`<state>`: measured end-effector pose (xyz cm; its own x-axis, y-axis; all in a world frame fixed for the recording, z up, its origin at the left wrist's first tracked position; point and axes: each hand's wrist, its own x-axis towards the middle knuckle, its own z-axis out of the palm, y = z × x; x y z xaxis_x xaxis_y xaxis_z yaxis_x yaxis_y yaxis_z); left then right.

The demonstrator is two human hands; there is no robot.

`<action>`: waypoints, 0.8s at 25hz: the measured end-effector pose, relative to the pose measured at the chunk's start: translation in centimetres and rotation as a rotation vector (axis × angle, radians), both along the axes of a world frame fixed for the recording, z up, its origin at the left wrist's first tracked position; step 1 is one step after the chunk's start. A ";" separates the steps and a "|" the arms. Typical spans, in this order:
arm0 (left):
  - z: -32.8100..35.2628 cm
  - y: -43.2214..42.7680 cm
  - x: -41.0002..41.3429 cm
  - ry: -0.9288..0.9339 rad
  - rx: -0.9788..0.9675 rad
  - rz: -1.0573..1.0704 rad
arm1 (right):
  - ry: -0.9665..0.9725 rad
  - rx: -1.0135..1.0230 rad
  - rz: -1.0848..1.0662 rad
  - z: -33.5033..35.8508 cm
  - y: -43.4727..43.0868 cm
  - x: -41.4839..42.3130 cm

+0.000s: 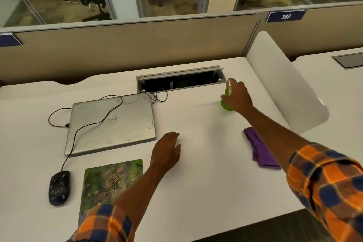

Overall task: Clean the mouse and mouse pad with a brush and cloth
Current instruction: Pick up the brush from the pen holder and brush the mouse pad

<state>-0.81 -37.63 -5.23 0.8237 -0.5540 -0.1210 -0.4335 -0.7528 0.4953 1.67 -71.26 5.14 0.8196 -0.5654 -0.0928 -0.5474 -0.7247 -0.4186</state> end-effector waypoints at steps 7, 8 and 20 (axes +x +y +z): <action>-1.0 -0.9 0.6 0.040 0.050 0.033 | 0.110 -0.181 0.291 0.0 -5.2 3.7; -1.2 -1.1 0.8 0.040 0.059 0.034 | 0.102 -0.167 0.305 -0.1 -5.5 3.9; -1.2 -2.3 1.6 0.033 0.093 0.012 | 0.061 0.027 0.212 -2.0 -8.7 3.9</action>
